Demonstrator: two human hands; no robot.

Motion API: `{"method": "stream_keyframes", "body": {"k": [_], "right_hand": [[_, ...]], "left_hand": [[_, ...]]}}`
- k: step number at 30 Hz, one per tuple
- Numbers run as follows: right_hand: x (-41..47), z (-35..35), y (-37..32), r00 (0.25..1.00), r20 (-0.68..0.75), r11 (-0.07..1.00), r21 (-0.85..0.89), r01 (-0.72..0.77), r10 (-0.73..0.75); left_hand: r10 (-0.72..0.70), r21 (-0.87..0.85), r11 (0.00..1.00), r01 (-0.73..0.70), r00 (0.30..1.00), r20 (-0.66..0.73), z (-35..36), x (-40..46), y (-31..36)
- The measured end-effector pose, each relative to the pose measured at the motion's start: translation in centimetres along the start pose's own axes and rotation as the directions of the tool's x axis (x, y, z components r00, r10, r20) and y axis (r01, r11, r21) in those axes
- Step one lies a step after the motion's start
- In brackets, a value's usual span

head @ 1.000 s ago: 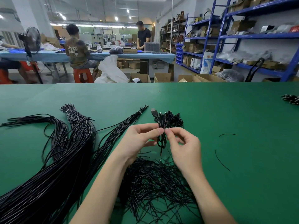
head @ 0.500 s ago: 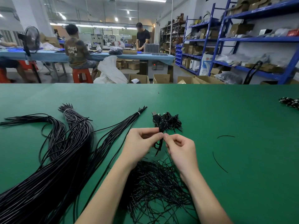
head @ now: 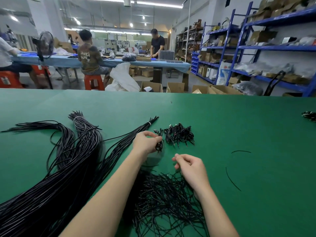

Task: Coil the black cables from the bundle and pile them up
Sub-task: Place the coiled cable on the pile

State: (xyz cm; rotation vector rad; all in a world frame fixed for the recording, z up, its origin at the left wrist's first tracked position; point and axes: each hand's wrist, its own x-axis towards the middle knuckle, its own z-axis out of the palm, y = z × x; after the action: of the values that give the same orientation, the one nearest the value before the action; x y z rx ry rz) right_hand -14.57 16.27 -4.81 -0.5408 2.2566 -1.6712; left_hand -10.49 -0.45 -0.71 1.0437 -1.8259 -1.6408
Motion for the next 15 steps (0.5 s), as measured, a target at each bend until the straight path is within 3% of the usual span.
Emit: {"method": "stream_keyframes", "body": {"k": [2, 4, 9, 15], "right_hand": [[-0.1, -0.2, 0.0, 1.000, -0.004, 0.999, 0.052, -0.011, 0.011], [-0.1, -0.2, 0.0, 1.000, -0.007, 0.998, 0.059, -0.005, 0.005], [-0.2, 0.0, 0.1, 0.999, 0.012, 0.999, 0.003, 0.033, -0.034], [0.0, 0.1, 0.2, 0.999, 0.020, 0.999, 0.010, 0.034, -0.034]], "left_hand": [[0.061, 0.064, 0.996, -0.055, 0.993, -0.103, 1.1, 1.5, 0.8], [0.125, 0.176, 0.979, -0.106, 0.987, -0.100, 2.2, 2.5, 1.0], [0.098, 0.420, 0.897, -0.139, 0.988, 0.118, 4.4, 3.2, -0.1], [0.096, 0.484, 0.838, -0.252, 0.941, 0.325, 5.1, 2.9, -0.6]]}}
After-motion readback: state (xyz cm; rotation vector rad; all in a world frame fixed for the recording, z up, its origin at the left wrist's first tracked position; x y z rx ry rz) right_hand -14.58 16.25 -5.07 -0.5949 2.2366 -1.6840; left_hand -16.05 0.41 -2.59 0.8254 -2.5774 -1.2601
